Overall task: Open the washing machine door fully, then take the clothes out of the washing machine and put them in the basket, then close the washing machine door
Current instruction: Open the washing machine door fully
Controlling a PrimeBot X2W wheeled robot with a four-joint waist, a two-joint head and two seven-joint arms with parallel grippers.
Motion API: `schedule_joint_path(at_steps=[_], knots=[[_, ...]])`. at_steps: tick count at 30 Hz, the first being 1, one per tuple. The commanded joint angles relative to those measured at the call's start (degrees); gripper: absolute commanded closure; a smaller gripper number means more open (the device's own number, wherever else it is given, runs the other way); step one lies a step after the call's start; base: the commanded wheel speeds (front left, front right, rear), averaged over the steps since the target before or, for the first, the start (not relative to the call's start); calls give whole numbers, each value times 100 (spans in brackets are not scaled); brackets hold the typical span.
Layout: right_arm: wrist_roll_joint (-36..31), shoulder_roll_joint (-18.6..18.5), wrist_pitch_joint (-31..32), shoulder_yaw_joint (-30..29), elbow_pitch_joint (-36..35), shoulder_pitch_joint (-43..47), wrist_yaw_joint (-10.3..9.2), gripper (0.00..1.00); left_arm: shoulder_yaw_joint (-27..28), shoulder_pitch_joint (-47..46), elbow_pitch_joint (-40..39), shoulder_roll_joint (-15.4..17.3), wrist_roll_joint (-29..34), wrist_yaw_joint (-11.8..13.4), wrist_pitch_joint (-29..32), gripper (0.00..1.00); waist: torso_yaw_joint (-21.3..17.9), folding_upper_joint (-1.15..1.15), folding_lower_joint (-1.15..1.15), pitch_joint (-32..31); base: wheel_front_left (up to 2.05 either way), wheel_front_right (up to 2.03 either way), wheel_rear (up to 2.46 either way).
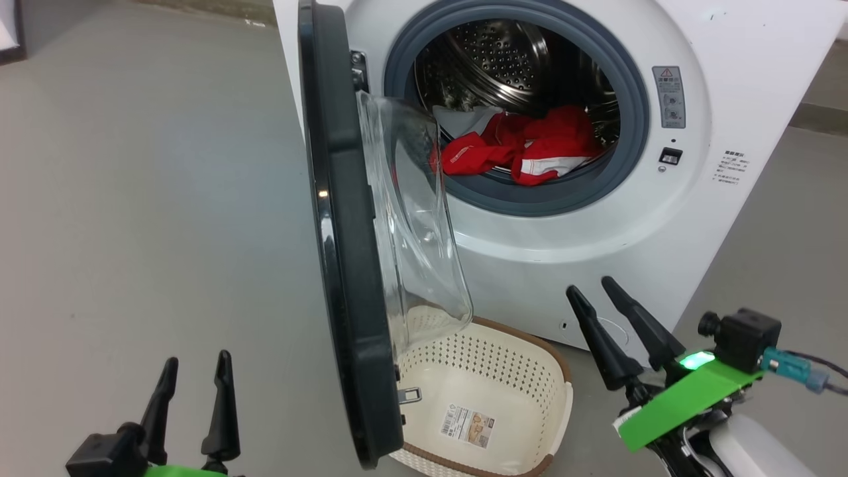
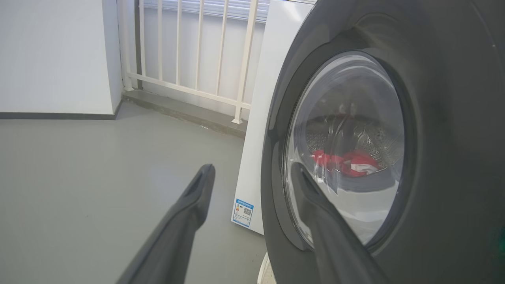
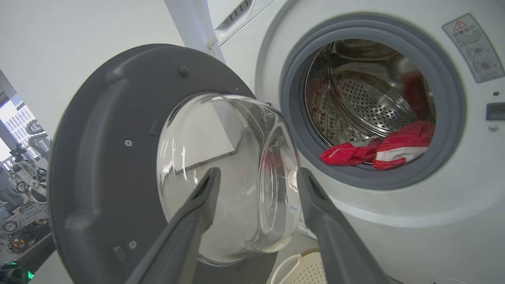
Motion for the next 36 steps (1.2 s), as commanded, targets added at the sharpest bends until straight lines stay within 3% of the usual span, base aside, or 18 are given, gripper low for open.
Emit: schedule_joint_path(at_steps=[1, 7, 17, 36], knots=[[-178, -25, -91, -9, -68, -1, 43, 0, 199, -67, -165, 129, -52, 61, 16, 0, -9, 0, 0, 1, 0, 0, 0], [-972, 232, -206, -366, 269, 252, 43, 0, 228, -53, -198, 167, -86, 101, 27, 0, -23, 0, 0, 10, 0, 0, 0], [-2289, 742, -211, -975, 238, 559, 43, 0, 214, -13, -187, 168, -122, 171, 21, 0, -69, 0, 0, 22, 0, 0, 0], [-2651, 905, -212, -1172, 175, 616, 43, 0, 187, -41, -138, 205, -187, 221, -13, 0, -96, 0, 0, 65, 0, 0, 0]])
